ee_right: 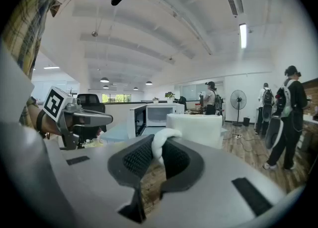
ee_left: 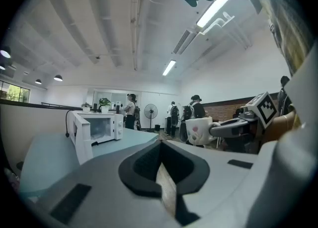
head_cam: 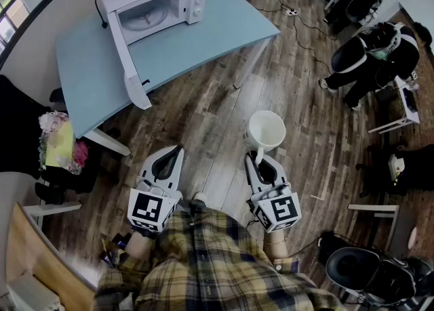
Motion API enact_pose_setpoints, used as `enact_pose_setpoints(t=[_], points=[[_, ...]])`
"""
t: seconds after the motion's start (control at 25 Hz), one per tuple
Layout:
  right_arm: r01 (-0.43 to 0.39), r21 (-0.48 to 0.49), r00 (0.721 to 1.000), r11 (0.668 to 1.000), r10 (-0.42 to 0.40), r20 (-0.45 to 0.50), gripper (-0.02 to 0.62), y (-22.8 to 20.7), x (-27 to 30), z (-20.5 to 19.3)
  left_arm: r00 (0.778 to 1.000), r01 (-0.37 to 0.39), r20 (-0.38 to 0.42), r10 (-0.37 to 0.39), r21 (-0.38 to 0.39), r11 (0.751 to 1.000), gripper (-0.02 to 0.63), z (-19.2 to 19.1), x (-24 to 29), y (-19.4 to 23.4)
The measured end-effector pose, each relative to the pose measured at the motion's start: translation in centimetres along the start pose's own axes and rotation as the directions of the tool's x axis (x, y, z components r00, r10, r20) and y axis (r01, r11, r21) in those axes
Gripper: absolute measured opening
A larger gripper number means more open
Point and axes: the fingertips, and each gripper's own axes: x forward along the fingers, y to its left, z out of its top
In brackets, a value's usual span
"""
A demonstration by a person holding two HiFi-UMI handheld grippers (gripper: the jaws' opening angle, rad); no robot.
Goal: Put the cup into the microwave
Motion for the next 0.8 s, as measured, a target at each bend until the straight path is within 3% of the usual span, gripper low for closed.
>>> enact_pose_setpoints(t=[0.56,0.8], points=[[-0.04,0.055,0.999,0.998,0.04,0.005,0.046,-2.0,-1.1,-1.4,0.999,-0.045,0.0,0.045,0.021,0.999,-0.011,0.0,1.3,-1.7],[-0.064,0.05,0.998,0.997,0.064,-0.009,0.046,-3.0,1.7,-1.5,0.999,-0.047,0.006,0.047,0.024,0.999,-0.011,0.1,3.8,-0.3]])
